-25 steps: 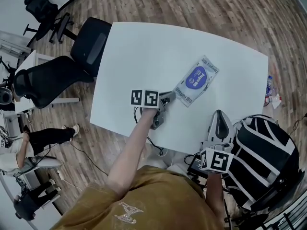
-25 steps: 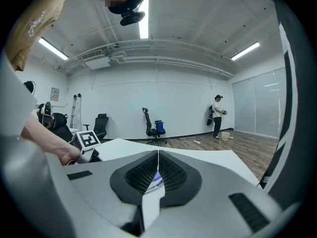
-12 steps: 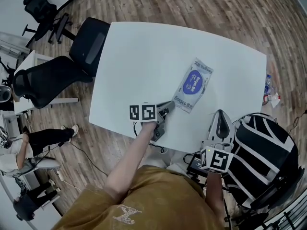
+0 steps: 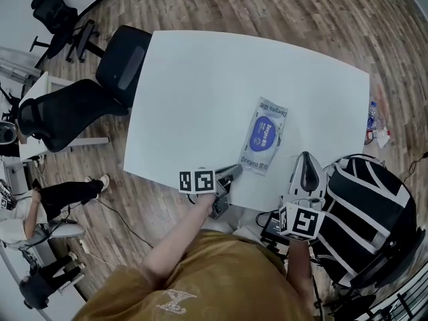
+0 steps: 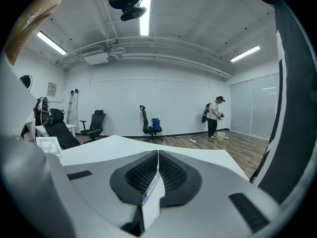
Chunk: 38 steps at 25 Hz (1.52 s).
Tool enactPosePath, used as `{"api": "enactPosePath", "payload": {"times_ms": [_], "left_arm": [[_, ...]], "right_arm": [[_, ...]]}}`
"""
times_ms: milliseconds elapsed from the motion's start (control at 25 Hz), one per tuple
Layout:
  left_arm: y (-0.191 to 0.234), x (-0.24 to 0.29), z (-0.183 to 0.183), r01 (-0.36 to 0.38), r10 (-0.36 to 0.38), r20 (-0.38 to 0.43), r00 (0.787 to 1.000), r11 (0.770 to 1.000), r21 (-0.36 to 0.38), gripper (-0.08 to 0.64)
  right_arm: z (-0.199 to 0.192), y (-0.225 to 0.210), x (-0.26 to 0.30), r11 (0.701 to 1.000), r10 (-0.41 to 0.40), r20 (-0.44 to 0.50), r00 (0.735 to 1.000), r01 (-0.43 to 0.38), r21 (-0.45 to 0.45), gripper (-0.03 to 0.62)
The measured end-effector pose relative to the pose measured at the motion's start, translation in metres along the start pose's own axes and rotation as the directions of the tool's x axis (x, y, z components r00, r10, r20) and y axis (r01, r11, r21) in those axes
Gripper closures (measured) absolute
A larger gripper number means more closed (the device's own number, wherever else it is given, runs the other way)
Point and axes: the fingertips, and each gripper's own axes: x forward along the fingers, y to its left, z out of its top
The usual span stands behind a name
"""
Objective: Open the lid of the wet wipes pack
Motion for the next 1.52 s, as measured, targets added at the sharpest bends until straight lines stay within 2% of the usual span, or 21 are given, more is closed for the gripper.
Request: {"api": "enactPosePath", "payload": {"times_ms": [280, 520, 640, 720, 760, 840, 960, 1040, 1120, 1240, 1320, 1360, 1440, 1520], "left_arm": [[0.0, -0.008, -0.037, 0.006, -0.007, -0.022, 1.0, 0.999, -0.033, 0.54], [0.002, -0.012, -0.053, 0.031, -0.032, -0.032, 0.999, 0.998, -0.047, 0.54], [0.001, -0.014, -0.053, 0.041, -0.041, -0.025, 0.999, 0.999, 0.0, 0.539], [-0.001, -0.02, -0.054, 0.027, -0.026, -0.022, 0.999, 0.997, 0.076, 0.538], [-0.002, -0.024, -0.054, 0.012, -0.009, -0.018, 1.0, 0.991, 0.134, 0.538], [-0.005, -0.033, -0.051, -0.037, 0.036, 0.009, 0.999, 0.963, 0.266, 0.538], [-0.01, -0.044, -0.041, -0.107, 0.086, 0.069, 0.994, 0.903, 0.416, 0.538], [-0.011, -0.045, -0.039, -0.131, 0.107, 0.077, 0.991, 0.859, 0.495, 0.538], [-0.012, -0.041, -0.047, -0.102, 0.097, 0.037, 0.995, 0.843, 0.528, 0.534], [-0.014, -0.039, -0.061, -0.042, 0.054, -0.009, 0.999, 0.861, 0.507, 0.463], [-0.015, -0.04, -0.063, -0.026, 0.033, -0.006, 0.999, 0.872, 0.489, 0.428], [-0.015, -0.04, -0.063, -0.026, 0.03, -0.001, 1.0, 0.871, 0.491, 0.411], [-0.017, -0.039, -0.059, -0.04, 0.041, 0.01, 0.999, 0.848, 0.529, 0.411], [-0.022, -0.035, -0.052, -0.067, 0.062, 0.029, 0.998, 0.795, 0.603, 0.413]], "right_arm": [[0.0, 0.003, -0.003, 1.0, 0.007, -0.005, 1.0, -0.007, -0.008, 0.584], [-0.002, 0.009, -0.001, 1.0, 0.019, -0.01, 1.0, -0.019, -0.019, 0.584], [-0.009, 0.014, 0.0, 0.998, 0.052, -0.043, 0.998, -0.051, 0.026, 0.584], [-0.021, 0.023, 0.004, 0.99, 0.11, -0.097, 0.989, -0.101, 0.095, 0.584], [-0.029, 0.027, 0.006, 0.984, 0.14, -0.129, 0.982, -0.123, 0.127, 0.583], [-0.044, 0.033, 0.008, 0.976, 0.173, -0.195, 0.965, -0.141, 0.167, 0.583], [-0.058, 0.04, 0.008, 0.968, 0.205, -0.256, 0.945, -0.157, 0.194, 0.581], [-0.063, 0.046, 0.008, 0.961, 0.23, -0.27, 0.935, -0.173, 0.217, 0.581], [-0.067, 0.05, 0.008, 0.956, 0.245, -0.281, 0.928, -0.183, 0.231, 0.581], [-0.069, 0.051, 0.007, 0.957, 0.249, -0.291, 0.924, -0.188, 0.222, 0.582], [-0.066, 0.049, 0.007, 0.959, 0.238, -0.279, 0.93, -0.181, 0.216, 0.584], [-0.065, 0.048, 0.006, 0.957, 0.241, -0.272, 0.932, -0.181, 0.227, 0.584], [-0.066, 0.051, 0.005, 0.945, 0.276, -0.272, 0.922, -0.21, 0.25, 0.584], [-0.07, 0.058, 0.003, 0.93, 0.328, -0.275, 0.904, -0.257, 0.264, 0.584]]}}
